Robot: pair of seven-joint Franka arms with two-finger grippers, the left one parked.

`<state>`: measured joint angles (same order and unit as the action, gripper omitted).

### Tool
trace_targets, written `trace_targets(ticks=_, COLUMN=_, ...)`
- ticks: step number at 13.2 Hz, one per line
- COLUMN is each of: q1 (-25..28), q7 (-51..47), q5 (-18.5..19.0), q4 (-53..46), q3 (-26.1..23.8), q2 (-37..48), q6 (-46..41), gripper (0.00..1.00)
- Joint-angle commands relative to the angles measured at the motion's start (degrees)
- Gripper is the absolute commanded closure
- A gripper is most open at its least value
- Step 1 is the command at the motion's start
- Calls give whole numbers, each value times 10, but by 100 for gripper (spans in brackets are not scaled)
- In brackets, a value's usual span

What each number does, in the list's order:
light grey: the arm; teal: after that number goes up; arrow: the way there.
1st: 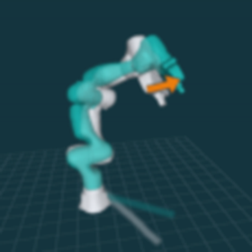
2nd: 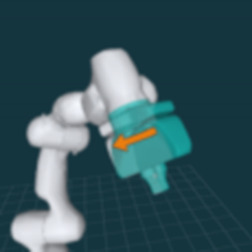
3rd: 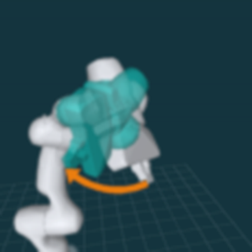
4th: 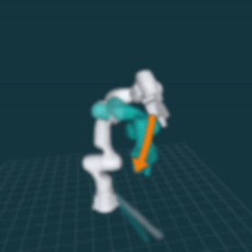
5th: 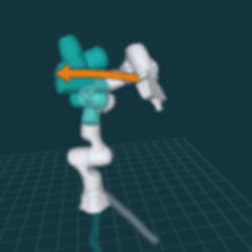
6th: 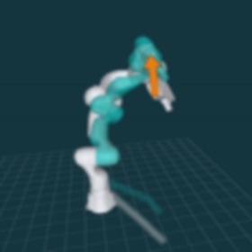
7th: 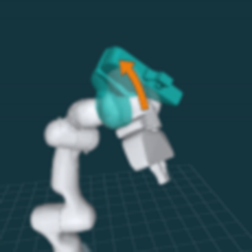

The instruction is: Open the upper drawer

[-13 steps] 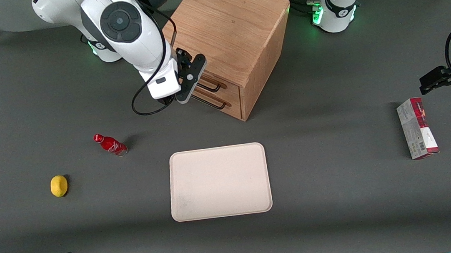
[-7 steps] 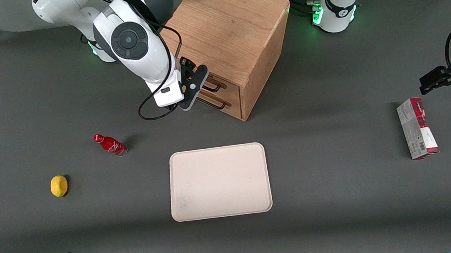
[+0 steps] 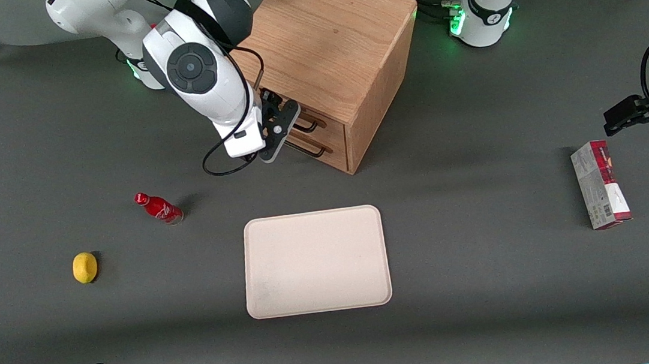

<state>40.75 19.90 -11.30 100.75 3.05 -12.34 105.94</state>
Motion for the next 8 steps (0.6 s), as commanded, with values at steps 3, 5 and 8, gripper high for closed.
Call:
trace_targets(ticks=3, q1=11, q7=22, q5=-31, q4=20, q3=4, q2=17, q6=11, gripper=0)
trace_targets(ticks=5, q1=11, q7=39, q5=-41, q4=30, q3=6, q2=18, q6=15, gripper=0)
trace_targets(ticks=8, q1=11, q7=41, q5=-38, q4=45, q3=7, q2=15, q6=34, gripper=0)
